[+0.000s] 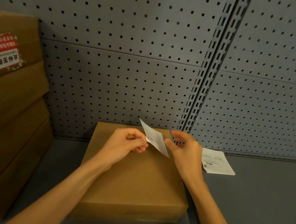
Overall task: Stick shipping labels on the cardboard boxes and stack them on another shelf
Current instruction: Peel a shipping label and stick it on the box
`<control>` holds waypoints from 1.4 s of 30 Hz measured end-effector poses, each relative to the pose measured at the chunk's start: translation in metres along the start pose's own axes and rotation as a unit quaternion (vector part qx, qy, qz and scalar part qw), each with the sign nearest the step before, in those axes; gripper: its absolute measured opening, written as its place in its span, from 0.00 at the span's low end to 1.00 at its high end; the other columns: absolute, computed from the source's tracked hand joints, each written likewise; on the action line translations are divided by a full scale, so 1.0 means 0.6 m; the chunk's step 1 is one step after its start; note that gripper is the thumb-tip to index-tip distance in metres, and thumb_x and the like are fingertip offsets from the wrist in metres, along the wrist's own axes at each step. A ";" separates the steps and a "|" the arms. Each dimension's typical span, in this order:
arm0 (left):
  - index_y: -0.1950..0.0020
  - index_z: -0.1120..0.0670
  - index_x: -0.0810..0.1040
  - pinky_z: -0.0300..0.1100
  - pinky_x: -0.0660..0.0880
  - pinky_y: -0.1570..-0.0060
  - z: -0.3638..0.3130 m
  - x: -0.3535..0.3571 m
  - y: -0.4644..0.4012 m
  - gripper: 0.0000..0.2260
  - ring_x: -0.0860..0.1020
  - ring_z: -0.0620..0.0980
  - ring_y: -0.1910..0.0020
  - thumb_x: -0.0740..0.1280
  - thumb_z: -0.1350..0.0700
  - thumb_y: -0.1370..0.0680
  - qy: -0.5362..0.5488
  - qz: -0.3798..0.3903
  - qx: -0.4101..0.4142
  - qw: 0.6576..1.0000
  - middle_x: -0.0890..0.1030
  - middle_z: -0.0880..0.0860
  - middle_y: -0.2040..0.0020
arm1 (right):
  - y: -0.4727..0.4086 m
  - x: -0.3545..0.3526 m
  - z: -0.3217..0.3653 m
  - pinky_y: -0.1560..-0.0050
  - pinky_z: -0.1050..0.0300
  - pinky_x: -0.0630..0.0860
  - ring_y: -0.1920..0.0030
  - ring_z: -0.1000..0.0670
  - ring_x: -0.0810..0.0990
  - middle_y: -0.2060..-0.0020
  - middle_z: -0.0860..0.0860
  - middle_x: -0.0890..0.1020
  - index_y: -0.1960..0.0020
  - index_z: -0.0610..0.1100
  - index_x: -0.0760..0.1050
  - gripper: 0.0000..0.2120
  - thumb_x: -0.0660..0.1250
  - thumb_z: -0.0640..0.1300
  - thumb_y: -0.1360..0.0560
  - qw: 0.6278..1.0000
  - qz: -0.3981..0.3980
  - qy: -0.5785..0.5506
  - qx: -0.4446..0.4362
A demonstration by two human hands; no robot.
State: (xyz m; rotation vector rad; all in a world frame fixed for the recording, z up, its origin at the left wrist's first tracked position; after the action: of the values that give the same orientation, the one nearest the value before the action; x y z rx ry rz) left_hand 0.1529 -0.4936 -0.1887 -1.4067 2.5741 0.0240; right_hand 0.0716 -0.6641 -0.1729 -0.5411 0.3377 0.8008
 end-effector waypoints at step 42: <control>0.57 0.57 0.80 0.31 0.76 0.62 -0.003 -0.032 -0.005 0.06 0.79 0.42 0.65 0.64 0.63 0.23 -0.039 -0.075 0.015 0.996 0.82 0.52 0.62 | -0.014 -0.040 -0.004 0.59 0.55 0.78 0.63 0.49 0.80 0.65 0.49 0.82 0.59 0.47 0.79 0.07 0.65 0.41 0.23 0.991 -0.035 -0.123 0.032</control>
State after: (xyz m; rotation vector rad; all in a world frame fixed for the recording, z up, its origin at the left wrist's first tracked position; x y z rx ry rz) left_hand 0.1649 -0.4796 -0.1831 -1.5531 2.3904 0.0155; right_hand 0.0619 -0.6845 -0.1605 -0.3862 0.1164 0.7759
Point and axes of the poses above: each hand's wrist, its own y-axis away from the middle knuckle, its own x-axis out of the palm, z = x × y, the point moved 10 cm from there along -y, towards the middle knuckle
